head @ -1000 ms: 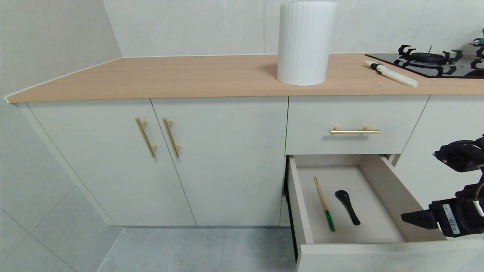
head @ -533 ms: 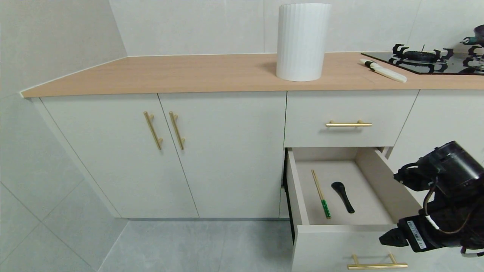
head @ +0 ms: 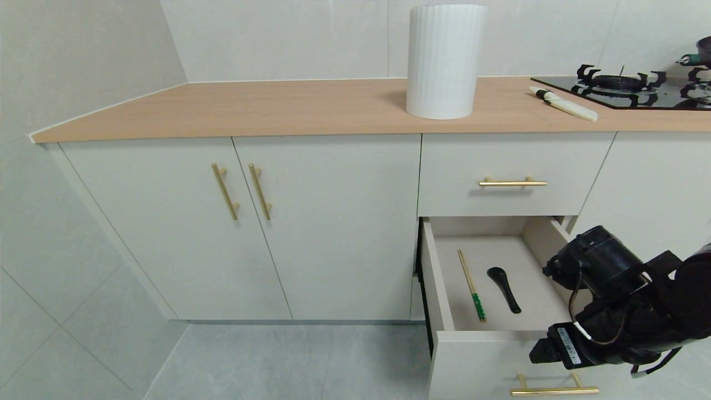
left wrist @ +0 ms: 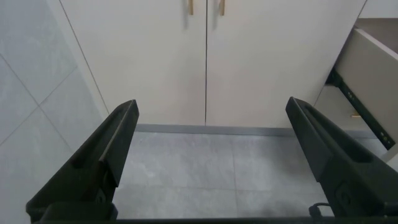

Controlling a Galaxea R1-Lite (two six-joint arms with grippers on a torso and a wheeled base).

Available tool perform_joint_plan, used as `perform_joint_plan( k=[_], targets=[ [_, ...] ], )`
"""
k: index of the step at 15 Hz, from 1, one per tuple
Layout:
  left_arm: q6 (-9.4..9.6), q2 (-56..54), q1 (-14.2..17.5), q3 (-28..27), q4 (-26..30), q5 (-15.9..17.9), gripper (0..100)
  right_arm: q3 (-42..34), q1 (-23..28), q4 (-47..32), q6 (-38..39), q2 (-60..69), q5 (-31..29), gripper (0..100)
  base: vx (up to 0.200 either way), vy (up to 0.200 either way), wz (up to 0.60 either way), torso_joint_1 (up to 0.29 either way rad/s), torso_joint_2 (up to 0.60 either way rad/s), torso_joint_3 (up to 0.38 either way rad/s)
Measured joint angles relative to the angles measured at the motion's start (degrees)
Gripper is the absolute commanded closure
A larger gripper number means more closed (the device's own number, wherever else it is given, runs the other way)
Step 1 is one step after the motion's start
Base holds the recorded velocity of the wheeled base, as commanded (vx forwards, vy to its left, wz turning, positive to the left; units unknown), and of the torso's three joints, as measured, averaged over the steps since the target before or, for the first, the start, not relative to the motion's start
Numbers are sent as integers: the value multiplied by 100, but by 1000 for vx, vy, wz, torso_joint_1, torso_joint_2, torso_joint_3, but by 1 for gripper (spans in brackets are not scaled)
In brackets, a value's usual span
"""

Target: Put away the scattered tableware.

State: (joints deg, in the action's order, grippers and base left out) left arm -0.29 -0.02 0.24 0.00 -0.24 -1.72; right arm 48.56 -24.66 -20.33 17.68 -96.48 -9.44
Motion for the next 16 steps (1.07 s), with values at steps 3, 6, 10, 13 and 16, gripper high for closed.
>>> perform_joint_plan(
  k=[3,6,10,13,16],
  targets=[
    [0,0,0,0,0,2,0,-22,105,123,27,-99,-4,0,0,0,0,0,0,0],
    [0,0,-2,0,2,0,0,-46,269,512,50,-204,0,0,0,0,0,0,0,0],
    [-2,0,0,-2,0,5,0,-165,512,1273,30,-407,-13,0,0,0,0,0,0,0],
    [0,0,0,0,0,2,0,-311,686,1866,13,-623,-11,0,0,0,0,0,0,0],
    [-2,0,0,0,0,0,0,-317,844,2353,-30,-866,-11,0,0,0,0,0,0,0]
  ],
)
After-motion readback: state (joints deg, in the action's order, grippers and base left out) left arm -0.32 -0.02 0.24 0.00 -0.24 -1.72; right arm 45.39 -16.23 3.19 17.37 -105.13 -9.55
